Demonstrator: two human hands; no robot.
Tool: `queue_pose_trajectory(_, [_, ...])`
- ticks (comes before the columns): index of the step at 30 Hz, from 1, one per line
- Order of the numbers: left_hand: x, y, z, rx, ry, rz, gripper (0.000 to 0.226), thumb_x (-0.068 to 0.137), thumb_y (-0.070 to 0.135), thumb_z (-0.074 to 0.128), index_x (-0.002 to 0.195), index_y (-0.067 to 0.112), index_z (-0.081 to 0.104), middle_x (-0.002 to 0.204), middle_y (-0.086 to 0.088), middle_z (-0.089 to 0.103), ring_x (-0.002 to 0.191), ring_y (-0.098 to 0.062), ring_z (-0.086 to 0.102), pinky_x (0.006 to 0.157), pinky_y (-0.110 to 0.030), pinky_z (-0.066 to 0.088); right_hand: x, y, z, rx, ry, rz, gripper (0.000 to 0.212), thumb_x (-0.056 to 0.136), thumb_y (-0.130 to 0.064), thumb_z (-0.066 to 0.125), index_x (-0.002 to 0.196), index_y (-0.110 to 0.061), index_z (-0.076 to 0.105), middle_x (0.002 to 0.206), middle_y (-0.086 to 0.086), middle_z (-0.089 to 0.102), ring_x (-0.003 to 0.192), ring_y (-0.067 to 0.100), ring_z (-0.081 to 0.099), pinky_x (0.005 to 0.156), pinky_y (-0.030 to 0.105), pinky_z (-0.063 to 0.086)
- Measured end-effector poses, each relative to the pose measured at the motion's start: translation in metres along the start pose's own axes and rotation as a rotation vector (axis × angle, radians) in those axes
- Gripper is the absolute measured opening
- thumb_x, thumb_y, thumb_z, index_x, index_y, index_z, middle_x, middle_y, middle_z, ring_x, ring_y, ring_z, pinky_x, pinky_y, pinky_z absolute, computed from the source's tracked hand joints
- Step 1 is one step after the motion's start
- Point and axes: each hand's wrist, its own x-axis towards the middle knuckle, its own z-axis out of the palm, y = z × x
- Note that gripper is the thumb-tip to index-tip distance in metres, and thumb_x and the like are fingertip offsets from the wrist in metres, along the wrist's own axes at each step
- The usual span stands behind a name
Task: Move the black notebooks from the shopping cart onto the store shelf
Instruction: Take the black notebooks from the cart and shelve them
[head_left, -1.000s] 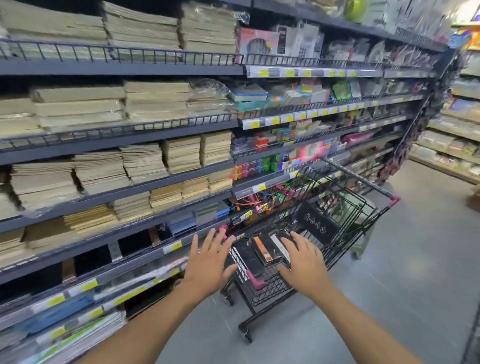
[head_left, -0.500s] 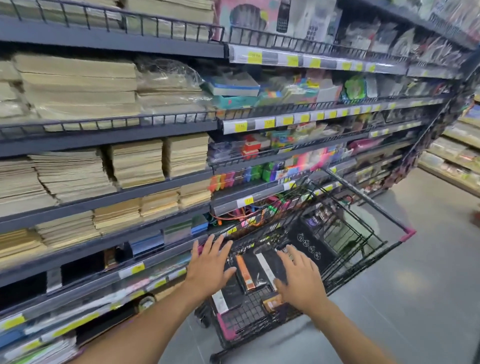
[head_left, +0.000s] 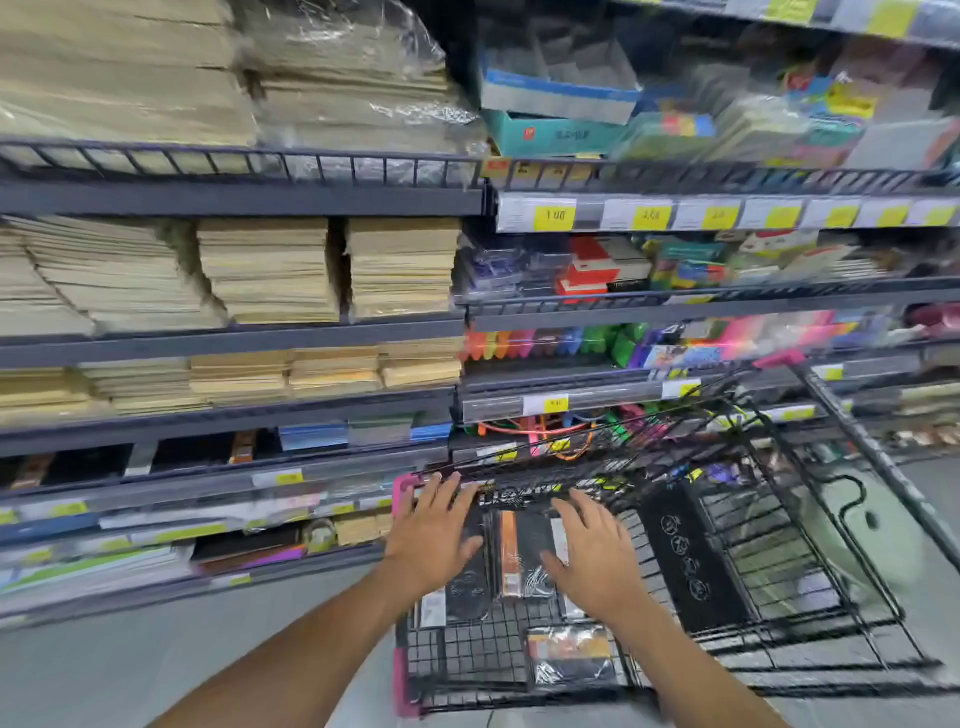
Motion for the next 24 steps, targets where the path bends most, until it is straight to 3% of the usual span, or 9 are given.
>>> queue_pose_trajectory(7, [0.019, 0.03, 0.052, -0.197, -0.136, -0.305, 0.079, 0.101, 0.056, 0.044, 0.163, 0.025, 0.005, 0.172, -0.004, 0.006, 0.158, -0.029, 0.006, 0.127, -0.051, 0.013, 0.059, 0.041, 0.025, -0.002, -0.148, -0.17, 0.072, 0.096, -0.058, 0.047, 0.157, -0.026, 0.027, 0.167, 0.002, 0.017, 0.152, 0.025, 0.019, 0.122, 0.048, 0.019])
queue_pose_trajectory(10, [0.024, 0.037, 0.08, -0.293, -0.197, -0.417, 0.079, 0.102, 0.054, 0.045, 0.163, 0.024, 0.005, 0.172, -0.004, 0.006, 0.158, -0.029, 0.007, 0.125, -0.049, 0.019, 0.077, 0.056, 0.046, 0.023, -0.2, -0.18, 0.071, 0.096, -0.058, 0.048, 0.156, -0.028, 0.026, 0.166, 0.002, 0.019, 0.151, 0.025, 0.022, 0.119, 0.048, 0.024])
queue_pose_trajectory(15, [0.044, 0.036, 0.126, -0.347, -0.262, -0.533, 0.08, 0.1, 0.043, 0.057, 0.161, 0.018, 0.013, 0.167, -0.009, 0.024, 0.151, -0.03, 0.029, 0.118, -0.046, 0.036, 0.098, 0.074, 0.088, 0.036, -0.302, -0.193, 0.077, 0.095, -0.055, 0.055, 0.158, -0.028, 0.02, 0.167, 0.001, 0.016, 0.151, 0.025, 0.022, 0.119, 0.051, 0.025])
queue_pose_trajectory(19, [0.065, 0.025, 0.167, -0.387, -0.268, -0.62, 0.081, 0.098, 0.032, 0.065, 0.161, 0.015, 0.017, 0.161, -0.011, 0.035, 0.141, -0.028, 0.043, 0.109, -0.04, 0.046, 0.111, 0.082, 0.119, 0.093, -0.325, -0.188, 0.076, 0.094, -0.054, 0.056, 0.157, -0.021, 0.029, 0.164, 0.006, 0.024, 0.148, 0.027, 0.028, 0.119, 0.052, 0.028])
queue_pose_trajectory(24, [0.095, 0.005, 0.215, -0.409, -0.299, -0.738, 0.086, 0.098, 0.035, 0.064, 0.16, 0.005, 0.012, 0.159, -0.018, 0.036, 0.143, -0.034, 0.041, 0.111, -0.041, 0.044, 0.122, 0.094, 0.162, 0.165, -0.356, -0.151, 0.074, 0.094, -0.058, 0.048, 0.156, -0.022, 0.031, 0.163, 0.004, 0.025, 0.147, 0.028, 0.031, 0.117, 0.057, 0.029])
